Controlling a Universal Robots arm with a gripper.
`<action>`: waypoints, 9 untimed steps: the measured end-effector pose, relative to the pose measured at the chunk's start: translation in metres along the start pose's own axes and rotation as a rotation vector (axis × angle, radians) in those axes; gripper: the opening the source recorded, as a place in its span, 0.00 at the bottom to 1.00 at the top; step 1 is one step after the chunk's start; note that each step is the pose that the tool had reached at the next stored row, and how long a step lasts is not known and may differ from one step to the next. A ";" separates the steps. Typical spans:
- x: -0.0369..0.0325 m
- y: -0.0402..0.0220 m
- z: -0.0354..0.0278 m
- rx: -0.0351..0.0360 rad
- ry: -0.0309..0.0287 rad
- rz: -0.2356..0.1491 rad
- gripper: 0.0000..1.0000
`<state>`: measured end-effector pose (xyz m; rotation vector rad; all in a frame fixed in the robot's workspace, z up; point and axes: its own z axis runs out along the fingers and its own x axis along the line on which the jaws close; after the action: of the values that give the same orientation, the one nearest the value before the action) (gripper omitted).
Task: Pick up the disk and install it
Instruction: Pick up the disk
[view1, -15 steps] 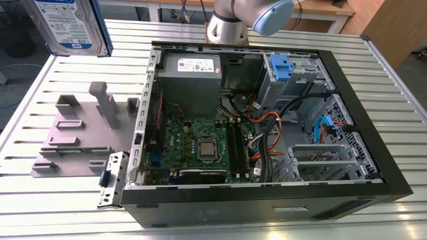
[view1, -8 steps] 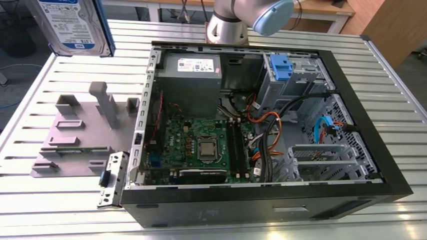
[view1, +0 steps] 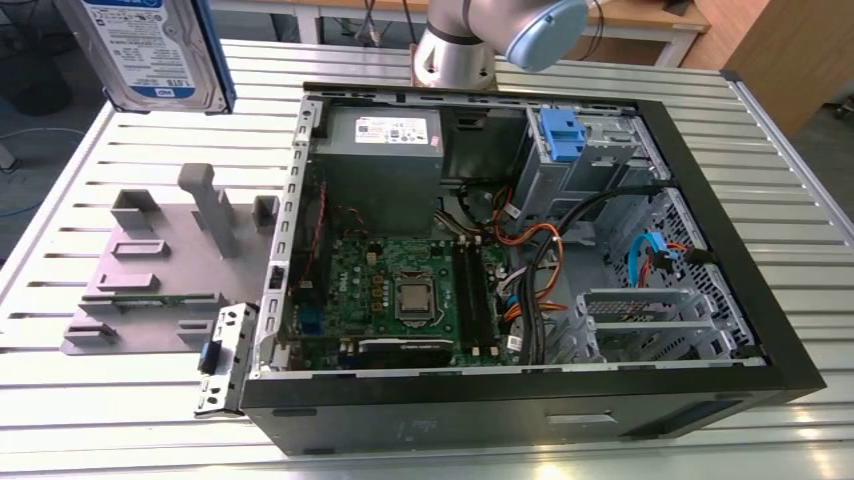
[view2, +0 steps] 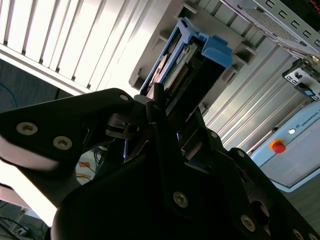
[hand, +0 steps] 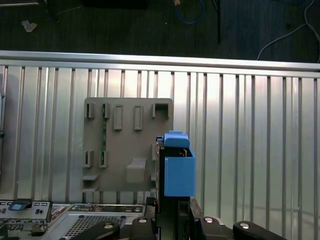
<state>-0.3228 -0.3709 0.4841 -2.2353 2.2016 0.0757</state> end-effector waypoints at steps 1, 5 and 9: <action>0.0000 -0.0006 0.0000 0.0000 0.0000 0.000 0.35; 0.0000 -0.0031 -0.0001 0.0000 0.0000 0.000 0.35; 0.0001 -0.0062 -0.0002 0.0000 0.0000 0.000 0.35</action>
<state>-0.3166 -0.3708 0.4841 -2.2353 2.2017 0.0757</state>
